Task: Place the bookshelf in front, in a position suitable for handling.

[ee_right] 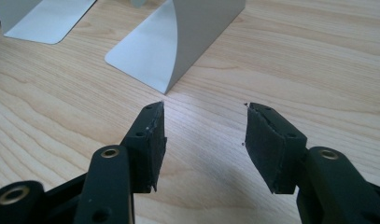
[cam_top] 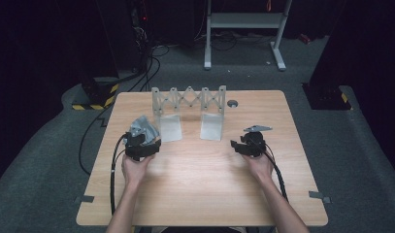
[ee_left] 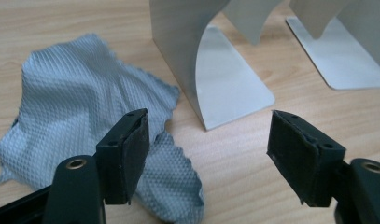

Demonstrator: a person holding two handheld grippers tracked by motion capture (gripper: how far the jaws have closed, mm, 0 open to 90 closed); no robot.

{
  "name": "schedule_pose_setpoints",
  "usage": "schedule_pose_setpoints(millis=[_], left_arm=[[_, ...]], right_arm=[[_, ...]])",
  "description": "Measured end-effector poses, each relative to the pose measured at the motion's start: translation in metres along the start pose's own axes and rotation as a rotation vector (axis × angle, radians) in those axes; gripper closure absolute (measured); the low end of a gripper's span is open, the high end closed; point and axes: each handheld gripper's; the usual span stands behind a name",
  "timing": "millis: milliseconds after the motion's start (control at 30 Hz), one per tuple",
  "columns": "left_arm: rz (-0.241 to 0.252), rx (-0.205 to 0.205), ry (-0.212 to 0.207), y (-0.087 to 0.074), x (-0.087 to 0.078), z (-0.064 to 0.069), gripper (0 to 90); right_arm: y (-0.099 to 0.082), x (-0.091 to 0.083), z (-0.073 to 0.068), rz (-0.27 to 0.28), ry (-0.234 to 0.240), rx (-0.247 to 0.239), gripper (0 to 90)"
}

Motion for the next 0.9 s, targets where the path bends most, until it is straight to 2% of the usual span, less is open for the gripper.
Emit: schedule_pose_setpoints(millis=[33, 67, 133, 233, 367, 433, 533, 600, 700, 900], left_arm=[[0.005, -0.004, -0.003, 0.002, 0.001, 0.0, 30.8], [0.004, -0.007, 0.001, 0.004, 0.001, 0.001, 31.0], [0.008, -0.024, -0.001, 0.008, 0.004, -0.001, 32.4], [-0.005, -0.024, 0.006, 0.012, 0.008, -0.002, 32.6], [-0.001, -0.024, 0.024, 0.019, 0.015, 0.0, 36.5], [-0.024, -0.023, 0.036, 0.023, 0.021, 0.0, 36.5], [-0.036, -0.02, 0.056, 0.028, 0.027, 0.002, 38.7], [-0.019, -0.043, 0.059, 0.03, 0.03, 0.002, 40.4], [-0.013, -0.079, 0.075, 0.031, 0.034, -0.001, 42.9], [-0.005, -0.103, 0.083, 0.032, 0.041, -0.002, 45.6]], right_arm=[[0.002, 0.001, -0.001, -0.007, -0.008, 0.003, 51.1], [0.005, 0.003, -0.003, -0.001, -0.038, 0.01, 51.8], [0.008, 0.006, -0.003, -0.02, -0.02, 0.016, 52.6], [0.013, 0.01, -0.004, -0.032, -0.007, 0.011, 52.7], [0.02, 0.01, -0.008, -0.004, 0.005, 0.012, 52.8], [0.022, 0.011, -0.009, -0.01, 0.009, 0.013, 52.6], [0.031, 0.014, -0.017, 0.0, -0.013, -0.001, 53.0], [0.033, 0.015, -0.019, 0.022, -0.023, 0.004, 54.6], [0.038, 0.019, -0.022, 0.01, -0.026, 0.018, 55.3], [0.046, 0.027, -0.026, 0.019, -0.035, 0.033, 58.3]])
Point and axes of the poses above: each handheld gripper's, and its own axes: x roughly forward along the jaws, y roughly out of its top, z roughly to its right, and after that the axes turned 11 degrees about -z, right-handed
